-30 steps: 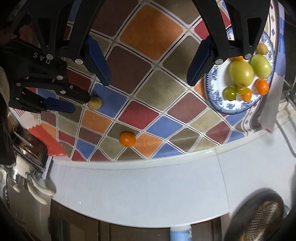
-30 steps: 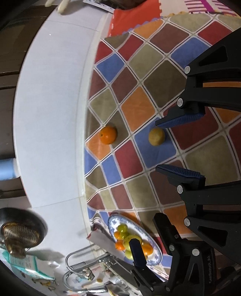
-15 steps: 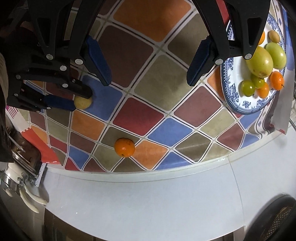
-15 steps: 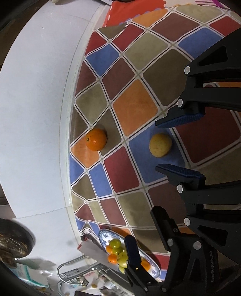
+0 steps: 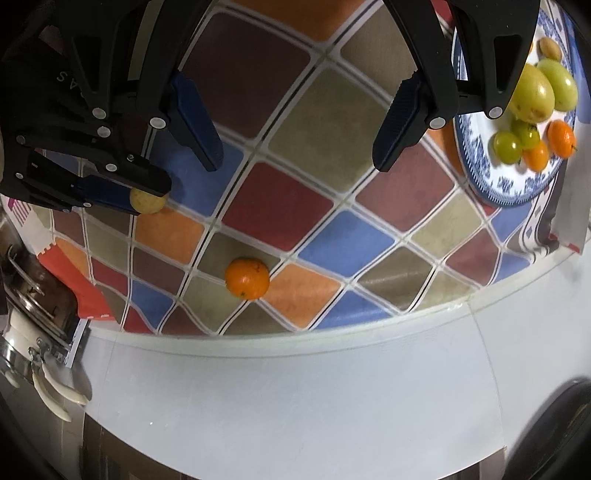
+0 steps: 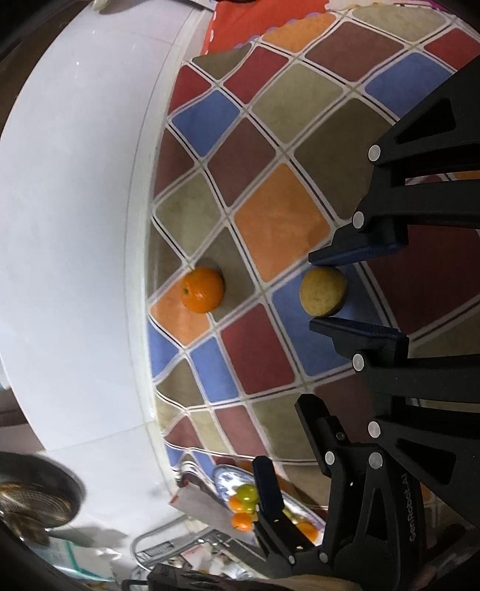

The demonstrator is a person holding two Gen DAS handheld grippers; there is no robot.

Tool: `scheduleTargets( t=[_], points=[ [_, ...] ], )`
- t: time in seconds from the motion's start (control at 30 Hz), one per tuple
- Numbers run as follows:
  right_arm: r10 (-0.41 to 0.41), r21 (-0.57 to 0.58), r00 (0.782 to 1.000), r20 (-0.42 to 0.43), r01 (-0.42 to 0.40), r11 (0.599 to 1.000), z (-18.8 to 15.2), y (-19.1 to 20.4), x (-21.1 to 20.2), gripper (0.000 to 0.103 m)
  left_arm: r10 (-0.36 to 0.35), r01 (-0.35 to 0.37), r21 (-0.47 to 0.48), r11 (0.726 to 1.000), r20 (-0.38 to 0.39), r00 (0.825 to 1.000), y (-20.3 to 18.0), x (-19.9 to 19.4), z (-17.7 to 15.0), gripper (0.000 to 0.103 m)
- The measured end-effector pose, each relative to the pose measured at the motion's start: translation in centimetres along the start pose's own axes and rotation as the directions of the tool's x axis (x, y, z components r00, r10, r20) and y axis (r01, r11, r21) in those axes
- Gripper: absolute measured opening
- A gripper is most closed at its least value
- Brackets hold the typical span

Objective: Organize fruits
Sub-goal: 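Grasp the small yellow fruit with the right tool while the left tool grasps the orange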

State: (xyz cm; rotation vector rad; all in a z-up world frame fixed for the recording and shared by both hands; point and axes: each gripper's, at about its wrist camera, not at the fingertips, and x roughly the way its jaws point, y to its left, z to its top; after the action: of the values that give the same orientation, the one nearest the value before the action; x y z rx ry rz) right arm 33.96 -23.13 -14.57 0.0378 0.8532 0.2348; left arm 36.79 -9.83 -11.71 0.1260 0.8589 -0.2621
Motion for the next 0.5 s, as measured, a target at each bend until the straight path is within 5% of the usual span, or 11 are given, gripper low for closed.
scheduleTargets(
  t=[0.5],
  points=[
    [-0.071,0.157,0.992,0.102,0.055,0.986,3.3,-4.7,0.1,0.03,-0.082,0.078,0.069,0.995,0.058,0.995,-2.8,3.3,5.3,0.082]
  ],
)
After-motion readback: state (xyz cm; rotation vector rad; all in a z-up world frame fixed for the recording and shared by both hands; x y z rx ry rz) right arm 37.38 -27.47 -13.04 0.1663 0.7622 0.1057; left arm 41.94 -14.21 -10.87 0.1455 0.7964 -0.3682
